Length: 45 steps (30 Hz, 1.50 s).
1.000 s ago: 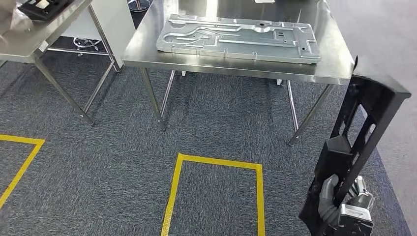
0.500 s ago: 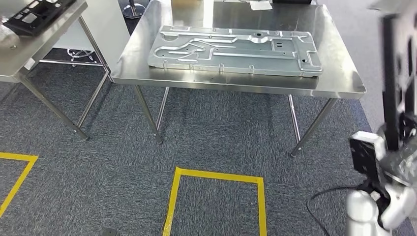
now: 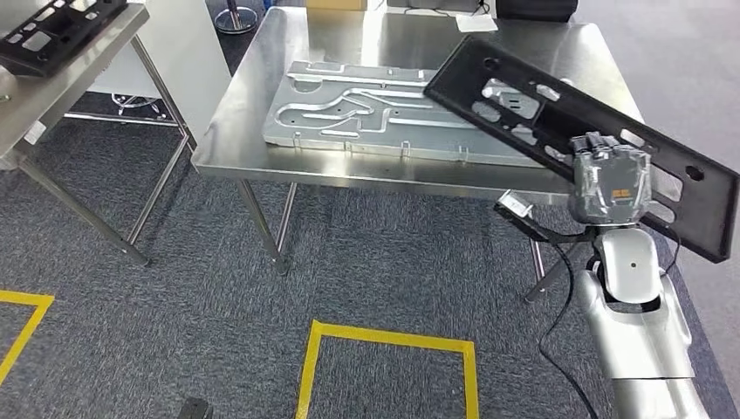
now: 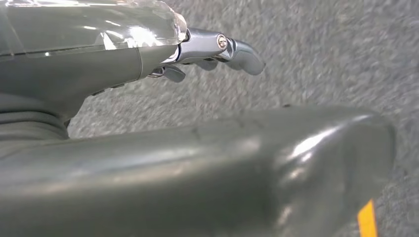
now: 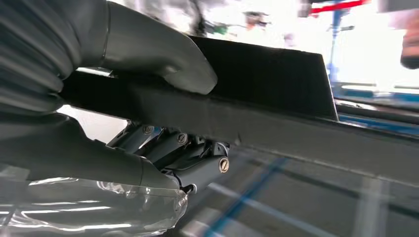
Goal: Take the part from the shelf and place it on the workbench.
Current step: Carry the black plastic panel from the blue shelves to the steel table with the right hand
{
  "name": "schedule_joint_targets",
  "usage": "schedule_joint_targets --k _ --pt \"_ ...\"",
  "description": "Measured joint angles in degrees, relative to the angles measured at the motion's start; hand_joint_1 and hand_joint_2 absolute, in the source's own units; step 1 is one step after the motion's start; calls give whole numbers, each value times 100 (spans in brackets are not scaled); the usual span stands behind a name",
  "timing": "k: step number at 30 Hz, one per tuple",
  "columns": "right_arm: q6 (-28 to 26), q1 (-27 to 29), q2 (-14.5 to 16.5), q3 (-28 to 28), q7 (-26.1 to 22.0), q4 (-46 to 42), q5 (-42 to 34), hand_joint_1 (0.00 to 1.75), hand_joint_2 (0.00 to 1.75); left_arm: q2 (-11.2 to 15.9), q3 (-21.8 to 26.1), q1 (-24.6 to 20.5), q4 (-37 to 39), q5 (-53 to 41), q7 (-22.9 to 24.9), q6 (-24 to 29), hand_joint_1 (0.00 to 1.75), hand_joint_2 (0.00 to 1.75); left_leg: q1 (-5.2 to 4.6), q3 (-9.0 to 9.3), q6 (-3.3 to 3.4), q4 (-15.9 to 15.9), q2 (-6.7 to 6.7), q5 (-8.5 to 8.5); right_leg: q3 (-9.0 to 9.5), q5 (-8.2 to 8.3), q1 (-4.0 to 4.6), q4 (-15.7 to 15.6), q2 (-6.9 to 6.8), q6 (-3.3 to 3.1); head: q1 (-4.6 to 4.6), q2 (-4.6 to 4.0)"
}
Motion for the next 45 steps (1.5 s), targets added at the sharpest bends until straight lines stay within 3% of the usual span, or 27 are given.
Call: schedule_joint_targets --k 1,3,5,6,9,10,12,13,15,16,18,20,21,24,25,26,29,31,33,35,36,37,38,40,41,43,45 --pt "21 -71 -47 218 -18 93 0 175 175 2 -3 -8 0 1 3 -2 0 0 5 92 13 -42 -2 -52 -245 -75 -3 317 -13 17 5 -1" --pt "26 -169 -128 614 -79 273 0 175 175 5 -7 -10 0 6 12 -13 0 0 18 280 15 -81 -19 -193 -719 -438 -16 718 -22 58 5 -1" --pt "4 -238 -181 936 -147 438 0 175 175 5 -15 -5 0 9 25 -33 0 0 38 504 -4 -87 -51 -371 -998 -638 -37 616 -35 94 5 -1" --pt "-12 -268 -200 1064 -171 512 0 175 175 5 -25 -1 0 9 32 -42 0 0 49 626 -23 -87 -69 -469 -1050 -510 -47 374 -44 102 7 -1" --pt "-65 -344 -250 1426 -172 734 1 175 175 5 -55 21 9 10 50 -56 0 0 59 910 -121 -83 -105 -766 -1090 721 -29 -528 -90 33 11 -1" --pt "-80 -361 -261 1546 -163 791 1 175 175 8 -63 23 13 13 54 -60 0 0 57 976 -160 -95 -107 -837 -1092 999 -13 -668 -94 -23 11 -1" --pt "-96 -425 -265 1733 -134 845 2 175 175 14 -86 -1 15 20 60 -62 0 0 57 1032 -232 -78 -101 -865 -1048 1004 7 -702 -72 -143 14 -1" --pt "-100 -469 -261 1804 -109 856 1 175 175 16 -98 -15 15 24 60 -62 0 0 61 1008 -261 27 -87 -822 -994 959 1 -724 -64 -193 14 -1" --pt "-107 -555 -253 1925 -50 877 0 175 175 11 -111 -43 15 30 57 -62 0 0 70 731 -321 551 -54 -782 -821 849 -16 -785 -55 -269 -3 -1" --pt "-107 -573 -249 1989 -25 893 0 175 175 9 -113 -44 16 32 57 -62 0 0 77 507 -350 908 -36 -856 -723 780 -17 -811 -54 -293 -8 -1" --pt "-106 -576 -241 2099 4 931 0 175 175 10 -114 -26 17 36 58 -62 0 0 84 45 -388 1446 -13 -1205 -529 629 -11 -833 -46 -311 -13 -1" --pt "-107 -570 -228 2180 18 965 0 175 175 12 -114 -2 17 40 60 -61 0 0 81 -244 -368 1435 -4 -1409 -318 463 0 -838 -35 -309 -14 -1" --pt "-107 -573 -221 2211 23 976 0 175 175 13 -114 7 17 44 60 -61 0 0 72 -305 -331 1205 -2 -1280 -205 376 7 -840 -32 -306 -15 -1" --pt "-111 -575 -197 2265 26 1009 0 175 175 28 -114 62 18 68 60 -60 0 0 4 -321 -167 260 -9 -137 78 134 29 -855 -22 -266 -6 -1" --pt "-113 -572 -190 2278 18 1024 1 175 175 36 -114 81 19 78 60 -58 0 0 -22 -302 -130 99 -11 113 131 80 24 -884 -12 -233 -3 -1" --pt "-115 -570 -185 2290 10 1036 1 175 175 44 -113 93 20 85 60 -55 0 0 -40 -273 -104 23 -11 191 173 62 23 -897 -3 -195 1 -1" --pt "-126 -594 -175 2300 1 1038 -1 175 175 55 -114 82 22 94 51 -49 0 0 -22 -39 -38 -166 -7 114 155 134 13 -696 -9 -103 2 -1" --pt "-137 -606 -169 2299 3 1044 -2 175 175 57 -114 77 22 94 46 -50 0 0 12 151 -10 -276 -13 59 -178 89 3 -132 -20 -66 7 -1" --pt "-144 -588 -166 2300 -6 1068 -2 175 175 57 -113 81 22 95 45 -51 0 0 25 305 -4 -305 -18 -42 -661 -208 -6 468 -24 -18 9 -1" --pt "-147 -563 -162 2301 -23 1104 -1 175 175 56 -112 91 22 97 45 -48 0 0 37 470 -20 -304 -32 -168 -972 -424 -29 597 -33 30 9 -1" --pt "-149 -558 -160 2301 -29 1119 -1 175 175 56 -113 95 22 99 45 -46 0 0 44 558 -32 -302 -41 -238 -1015 -326 -39 411 -37 46 10 -1" --pt "-151 -558 -158 2301 -33 1131 -1 175 175 55 -113 97 22 101 45 -44 0 0 50 645 -48 -297 -48 -310 -1003 -44 -48 91 -46 52 10 -1" --pt "-152 -556 -157 2301 -35 1143 -1 175 175 55 -114 99 22 102 45 -44 0 0 49 722 -73 -281 -55 -387 -983 375 -52 -295 -61 49 13 -1" --pt "-163 -552 -149 2303 -40 1171 -1 175 175 55 -114 99 26 102 43 -40 0 0 43 786 -144 -214 -74 -533 -962 974 -34 -790 -77 -27 9 -1" --pt "-169 -548 -143 2302 -48 1181 -2 175 175 58 -114 95 27 102 38 -35 0 0 41 793 -184 -179 -78 -593 -978 1076 -18 -857 -77 -83 11 -1" --pt "-179 -559 -129 2294 -58 1183 -2 175 175 67 -114 78 28 104 21 -24 0 0 47 808 -252 -156 -70 -674 -953 1034 -6 -824 -63 -189 11 -1" --pt "-188 -594 -113 2283 -52 1180 -1 175 175 69 -114 54 28 107 2 -21 0 0 59 701 -307 109 -45 -753 -877 991 -19 -852 -64 -260 4 -1"
